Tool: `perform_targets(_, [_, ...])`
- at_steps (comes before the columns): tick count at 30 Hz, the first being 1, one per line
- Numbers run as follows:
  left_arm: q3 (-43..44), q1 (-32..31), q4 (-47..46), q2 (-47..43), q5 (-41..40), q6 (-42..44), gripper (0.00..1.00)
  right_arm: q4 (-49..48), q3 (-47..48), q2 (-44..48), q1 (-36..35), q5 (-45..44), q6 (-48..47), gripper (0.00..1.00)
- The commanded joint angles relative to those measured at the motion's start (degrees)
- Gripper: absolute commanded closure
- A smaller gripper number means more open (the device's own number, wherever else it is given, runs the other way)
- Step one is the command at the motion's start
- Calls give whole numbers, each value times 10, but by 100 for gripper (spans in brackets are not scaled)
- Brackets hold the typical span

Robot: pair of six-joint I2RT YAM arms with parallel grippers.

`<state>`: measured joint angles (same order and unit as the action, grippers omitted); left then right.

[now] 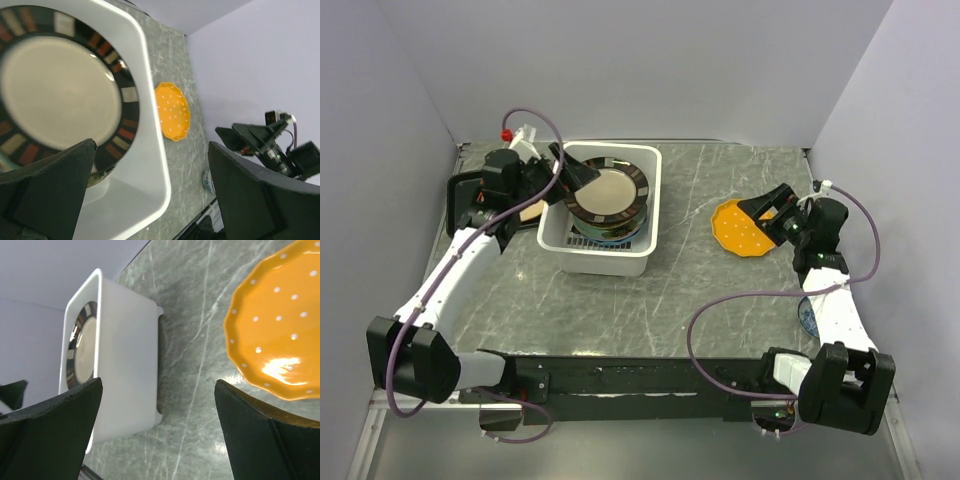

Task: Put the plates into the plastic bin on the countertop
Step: Place the plate at the corner of the board.

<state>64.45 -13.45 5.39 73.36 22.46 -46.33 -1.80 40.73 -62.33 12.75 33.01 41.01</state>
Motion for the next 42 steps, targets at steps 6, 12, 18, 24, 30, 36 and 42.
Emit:
perform_targets(6, [75, -107, -19, 52, -31, 31, 2, 36, 24, -9, 3, -80, -37, 0])
perform_targets(12, [96, -155, -20, 81, -44, 38, 2, 58, 25, -31, 8, -142, -46, 2])
perform_targets(18, [116, -188, -12, 98, -54, 49, 2, 64, 20, -74, 39, -176, -50, 5])
perform_targets(24, [134, -220, -20, 116, -44, 65, 2, 37, 6, -116, 64, -169, -52, 7])
perform_targets(30, [169, -251, 2, 133, -52, 88, 2, 20, 0, -148, 66, -185, -52, 9])
perform_targets(36, [163, -256, -10, 127, -51, 82, 2, -21, -7, -201, 66, -179, -46, 19])
perform_targets(42, [163, -256, -4, 127, -57, 84, 2, -43, -9, -236, 65, -173, -39, 30])
